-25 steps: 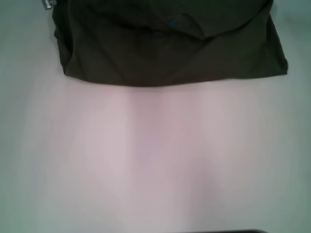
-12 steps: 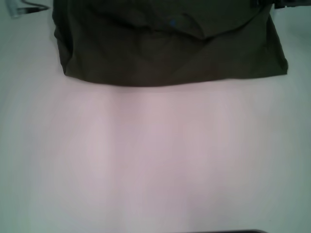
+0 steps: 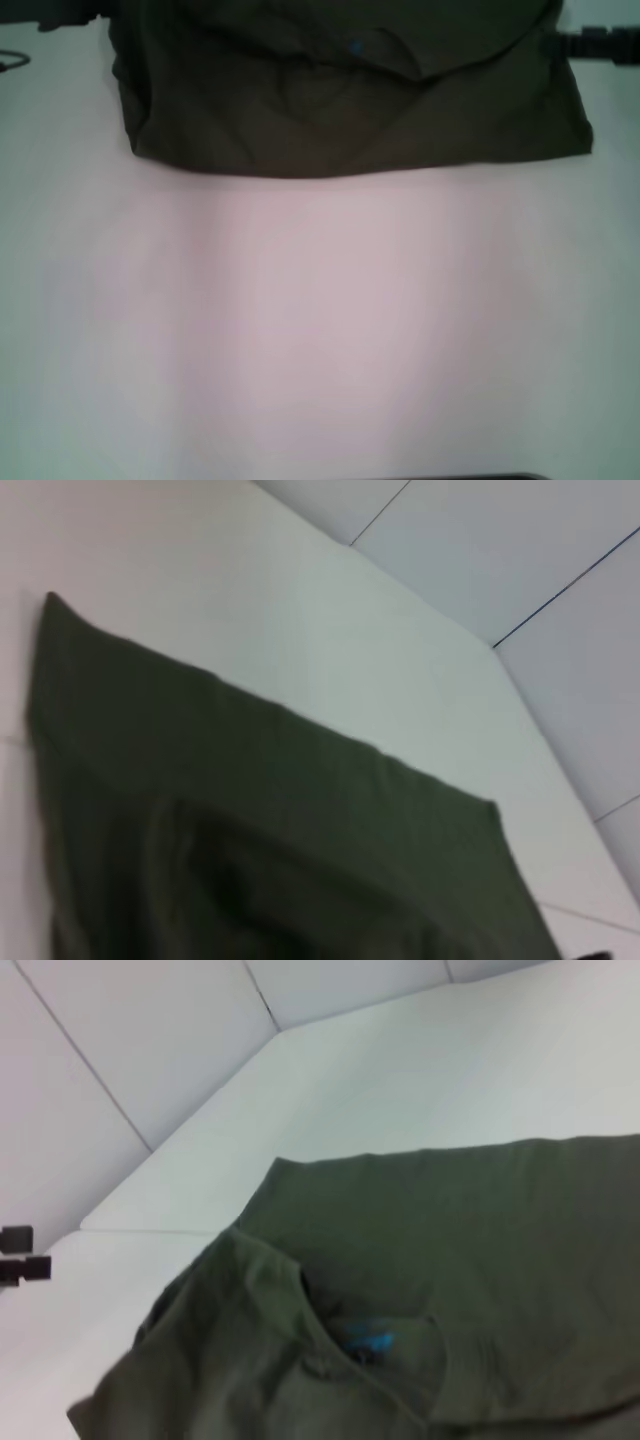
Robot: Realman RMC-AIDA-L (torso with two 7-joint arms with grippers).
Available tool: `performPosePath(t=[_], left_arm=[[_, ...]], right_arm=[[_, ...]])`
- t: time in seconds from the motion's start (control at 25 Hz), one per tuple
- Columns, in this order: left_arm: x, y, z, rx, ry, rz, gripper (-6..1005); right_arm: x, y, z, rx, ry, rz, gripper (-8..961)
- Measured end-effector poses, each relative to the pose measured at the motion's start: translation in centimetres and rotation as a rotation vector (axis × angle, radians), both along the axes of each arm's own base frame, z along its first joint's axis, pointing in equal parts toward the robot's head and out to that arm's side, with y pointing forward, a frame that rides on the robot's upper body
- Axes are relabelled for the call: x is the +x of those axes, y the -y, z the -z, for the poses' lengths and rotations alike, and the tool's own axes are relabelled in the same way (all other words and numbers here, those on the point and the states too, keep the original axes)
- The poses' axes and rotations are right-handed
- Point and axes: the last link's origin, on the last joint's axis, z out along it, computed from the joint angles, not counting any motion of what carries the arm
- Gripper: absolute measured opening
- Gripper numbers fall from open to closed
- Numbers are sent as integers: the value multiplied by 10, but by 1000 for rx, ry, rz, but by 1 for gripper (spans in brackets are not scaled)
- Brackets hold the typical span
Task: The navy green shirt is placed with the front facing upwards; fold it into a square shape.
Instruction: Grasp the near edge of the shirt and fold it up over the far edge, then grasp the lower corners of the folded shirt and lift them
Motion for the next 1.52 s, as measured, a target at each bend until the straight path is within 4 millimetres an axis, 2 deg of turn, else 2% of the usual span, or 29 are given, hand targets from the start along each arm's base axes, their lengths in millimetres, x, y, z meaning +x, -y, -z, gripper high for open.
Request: performPosePath(t=[0.24, 0.44, 0.68, 1.12, 1.52], left_arm=[[-26, 15, 5, -20, -53, -12, 806], [-41, 24, 16, -71, -105, -42, 805], [-44, 28, 35, -108, -179, -19, 804], [-52, 27, 55, -117, -233, -30, 802], [-45, 24, 72, -155, -256, -2, 802]], right_arm=[[18, 21, 10, -1, 28, -19, 908], [22, 25, 11, 1, 6, -11, 906], [20, 22, 11, 5, -8, -13, 907], [19, 20, 12, 5, -26, -7, 900], [21, 23, 15, -8, -47, 6, 899]])
